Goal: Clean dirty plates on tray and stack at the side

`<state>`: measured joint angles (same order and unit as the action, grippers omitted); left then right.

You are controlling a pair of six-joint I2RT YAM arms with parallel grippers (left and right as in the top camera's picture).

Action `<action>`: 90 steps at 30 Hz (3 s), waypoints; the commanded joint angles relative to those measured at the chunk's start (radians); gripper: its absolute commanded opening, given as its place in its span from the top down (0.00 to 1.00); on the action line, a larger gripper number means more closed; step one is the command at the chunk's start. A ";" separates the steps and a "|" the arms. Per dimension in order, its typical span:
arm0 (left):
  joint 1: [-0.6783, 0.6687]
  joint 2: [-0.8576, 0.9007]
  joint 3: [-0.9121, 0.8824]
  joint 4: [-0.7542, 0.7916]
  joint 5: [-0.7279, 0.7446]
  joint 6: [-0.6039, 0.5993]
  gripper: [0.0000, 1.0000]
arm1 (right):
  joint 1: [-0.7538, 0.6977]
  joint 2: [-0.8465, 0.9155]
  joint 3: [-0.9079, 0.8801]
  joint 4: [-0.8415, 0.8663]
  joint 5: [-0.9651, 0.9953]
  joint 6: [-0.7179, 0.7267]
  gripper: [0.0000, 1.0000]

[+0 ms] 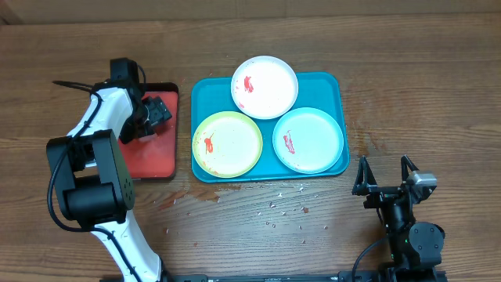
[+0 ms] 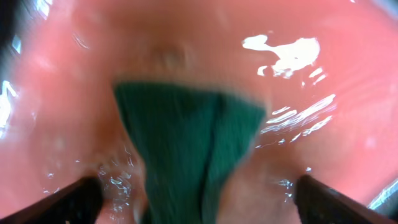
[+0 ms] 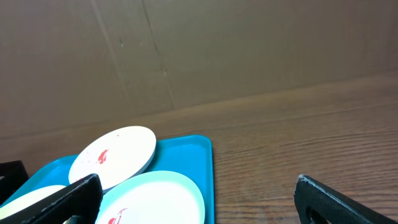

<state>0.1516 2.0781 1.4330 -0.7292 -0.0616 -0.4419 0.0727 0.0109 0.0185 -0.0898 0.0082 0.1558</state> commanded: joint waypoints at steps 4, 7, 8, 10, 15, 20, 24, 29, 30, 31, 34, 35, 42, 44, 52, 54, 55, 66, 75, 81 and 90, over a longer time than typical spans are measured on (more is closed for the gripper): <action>0.008 0.027 -0.022 0.113 -0.130 0.002 0.00 | 0.006 -0.008 -0.010 0.006 0.014 -0.007 0.00; 0.008 0.027 -0.022 0.151 -0.133 0.002 0.07 | 0.006 -0.008 -0.010 0.006 0.014 -0.007 0.00; 0.008 0.027 -0.022 0.155 -0.132 0.002 0.31 | 0.006 -0.008 -0.010 0.006 0.014 -0.007 0.00; 0.008 0.027 -0.022 0.156 -0.132 0.001 0.94 | 0.006 -0.008 -0.010 0.006 0.014 -0.007 0.00; 0.008 0.027 -0.023 0.154 -0.132 0.002 0.96 | 0.006 -0.008 -0.010 0.006 0.014 -0.007 0.00; 0.007 0.027 -0.023 0.098 -0.121 0.001 0.00 | 0.006 -0.008 -0.010 0.006 0.014 -0.007 0.00; 0.005 0.027 -0.023 -0.002 -0.077 0.001 0.00 | 0.006 -0.008 -0.010 0.006 0.014 -0.007 0.00; 0.005 0.027 -0.023 -0.063 -0.023 0.001 0.95 | 0.006 -0.008 -0.010 0.006 0.014 -0.007 0.00; 0.005 0.027 -0.023 -0.066 -0.023 0.001 0.96 | 0.006 -0.008 -0.010 0.006 0.014 -0.007 0.00; 0.005 0.027 -0.023 -0.067 -0.023 0.001 0.96 | 0.006 -0.008 -0.010 0.006 0.014 -0.007 0.00; 0.005 0.027 -0.023 -0.067 -0.023 0.001 0.86 | 0.006 -0.008 -0.010 0.006 0.014 -0.007 0.00; 0.005 0.027 -0.023 -0.072 -0.023 0.001 0.48 | 0.006 -0.008 -0.010 0.006 0.014 -0.007 0.00; 0.005 0.027 -0.023 -0.161 -0.022 0.001 0.00 | 0.006 -0.008 -0.010 0.006 0.014 -0.007 0.00; 0.005 0.027 -0.023 -0.176 -0.015 0.002 0.21 | 0.006 -0.008 -0.010 0.006 0.014 -0.007 0.00; 0.005 0.027 -0.022 -0.170 -0.016 0.001 0.96 | 0.006 -0.008 -0.010 0.006 0.014 -0.007 0.00; 0.005 0.027 -0.022 -0.150 -0.023 0.001 0.70 | 0.006 -0.008 -0.010 0.006 0.014 -0.007 0.00; 0.005 0.027 -0.023 -0.132 -0.028 0.001 0.24 | 0.006 -0.008 -0.010 0.006 0.014 -0.007 0.00; 0.006 0.027 -0.022 -0.043 -0.072 0.001 0.00 | 0.006 -0.008 -0.010 0.006 0.014 -0.007 0.00; 0.006 0.025 0.010 -0.095 -0.072 0.001 0.96 | 0.006 -0.008 -0.010 0.006 0.014 -0.007 0.00; 0.006 0.018 0.159 -0.269 -0.072 0.001 0.96 | 0.006 -0.008 -0.010 0.006 0.014 -0.007 0.00; 0.006 -0.005 0.563 -0.613 -0.069 0.000 0.96 | 0.006 -0.008 -0.010 0.006 0.014 -0.007 0.00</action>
<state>0.1585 2.0964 1.8668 -1.2701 -0.1173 -0.4419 0.0727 0.0109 0.0185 -0.0906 0.0086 0.1558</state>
